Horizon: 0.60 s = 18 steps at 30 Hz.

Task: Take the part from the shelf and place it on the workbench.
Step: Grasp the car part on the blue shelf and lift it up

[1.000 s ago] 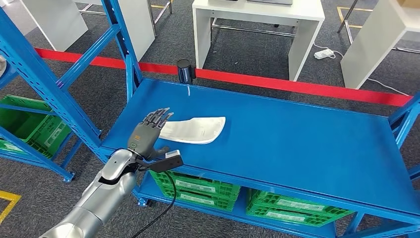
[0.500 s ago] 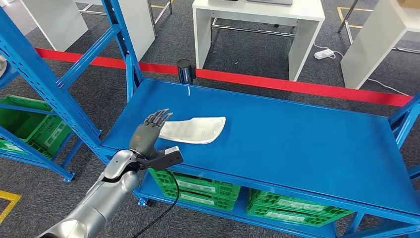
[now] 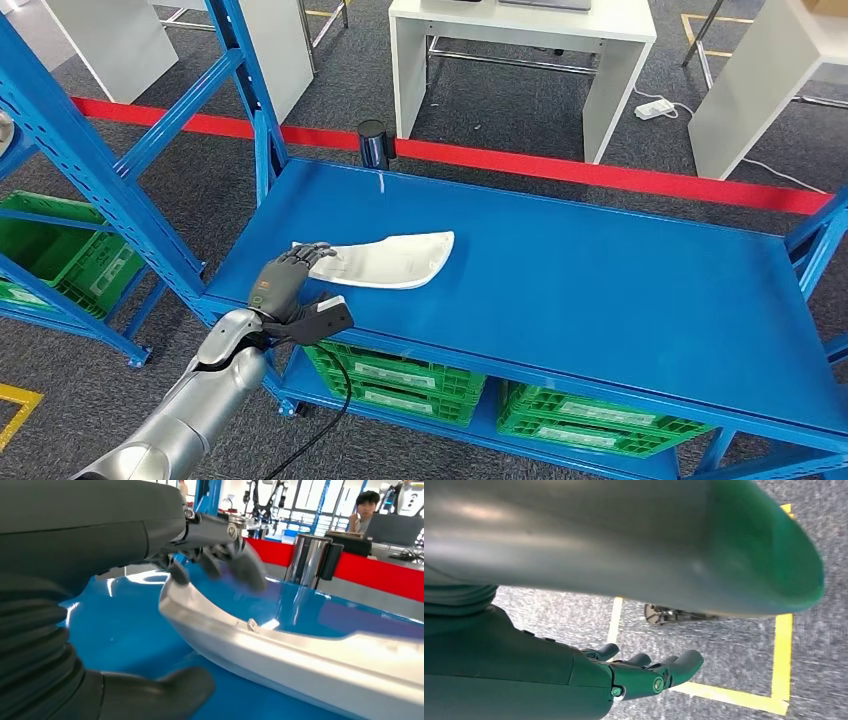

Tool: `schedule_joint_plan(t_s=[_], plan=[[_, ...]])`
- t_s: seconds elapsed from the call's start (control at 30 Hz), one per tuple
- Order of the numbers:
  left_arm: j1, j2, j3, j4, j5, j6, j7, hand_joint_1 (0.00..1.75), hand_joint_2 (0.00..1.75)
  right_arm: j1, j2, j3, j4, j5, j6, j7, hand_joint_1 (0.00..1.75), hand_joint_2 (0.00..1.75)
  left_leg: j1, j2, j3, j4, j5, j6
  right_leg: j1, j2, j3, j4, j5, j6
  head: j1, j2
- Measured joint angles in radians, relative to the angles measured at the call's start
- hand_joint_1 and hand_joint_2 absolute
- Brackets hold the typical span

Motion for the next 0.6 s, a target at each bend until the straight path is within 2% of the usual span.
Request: schedule_joint_plan(t_s=[0.6], plan=[[-0.006,0.014,0.026,0.019,-0.041,0.004,-0.025,1.75,1.75,0.000,0.001,0.000,0.000,0.009,0.000,-0.034,0.00,0.00,0.000,0.000,0.002,0.000,0.000,0.000,0.000,0.000,0.001,0.000,0.000,0.000,0.000,0.000]])
